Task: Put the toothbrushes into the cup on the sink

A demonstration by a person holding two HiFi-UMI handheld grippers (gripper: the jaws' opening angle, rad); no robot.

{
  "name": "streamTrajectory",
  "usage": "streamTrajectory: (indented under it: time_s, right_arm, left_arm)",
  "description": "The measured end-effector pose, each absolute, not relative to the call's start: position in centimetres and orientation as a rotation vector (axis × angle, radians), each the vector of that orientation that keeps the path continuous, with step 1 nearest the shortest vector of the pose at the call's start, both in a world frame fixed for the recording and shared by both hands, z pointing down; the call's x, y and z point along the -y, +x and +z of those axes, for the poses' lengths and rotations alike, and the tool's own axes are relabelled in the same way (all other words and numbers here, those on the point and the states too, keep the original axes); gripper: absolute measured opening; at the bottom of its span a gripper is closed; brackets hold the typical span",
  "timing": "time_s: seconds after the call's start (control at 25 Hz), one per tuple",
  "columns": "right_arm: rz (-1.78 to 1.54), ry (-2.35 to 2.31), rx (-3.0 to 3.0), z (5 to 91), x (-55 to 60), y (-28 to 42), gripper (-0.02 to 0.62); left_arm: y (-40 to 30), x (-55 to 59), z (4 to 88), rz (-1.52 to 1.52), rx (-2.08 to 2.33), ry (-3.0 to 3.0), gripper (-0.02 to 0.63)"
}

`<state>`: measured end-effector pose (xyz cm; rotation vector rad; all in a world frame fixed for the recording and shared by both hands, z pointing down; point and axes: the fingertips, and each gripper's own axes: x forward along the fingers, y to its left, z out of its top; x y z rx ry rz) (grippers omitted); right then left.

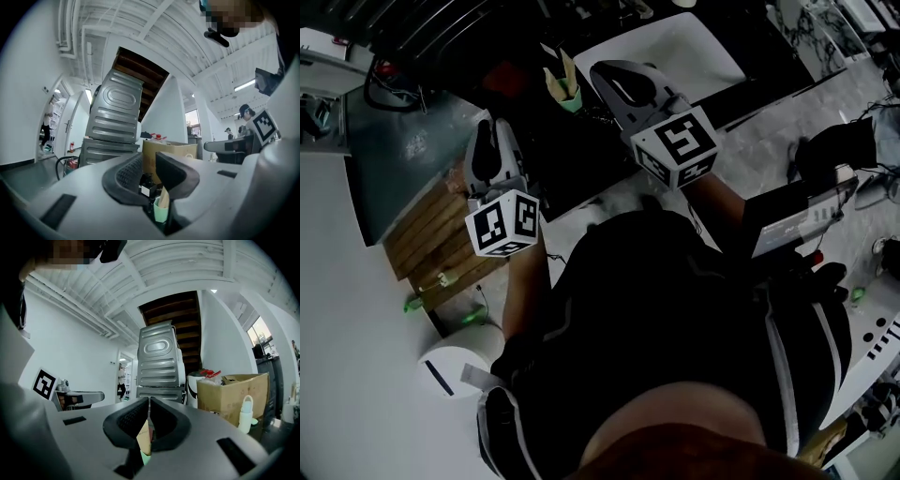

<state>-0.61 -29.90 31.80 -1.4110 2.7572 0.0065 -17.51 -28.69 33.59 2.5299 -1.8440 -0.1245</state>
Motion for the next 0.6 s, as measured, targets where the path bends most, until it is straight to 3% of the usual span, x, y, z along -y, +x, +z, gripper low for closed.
streamTrajectory:
  time_s: [0.24, 0.6]
  right_arm:
    - [0.009, -1.319, -2.812, 32.2, 30.2, -3.0, 0.031]
    - [0.082, -1.328, -2.822, 32.0, 29.7, -4.1, 0.025]
  left_arm:
    - [-19.8, 26.8, 33.2, -0.153, 1.910, 2.488, 0.010]
    - [-19.5, 24.6, 32.7, -0.155, 1.863, 2.505, 0.005]
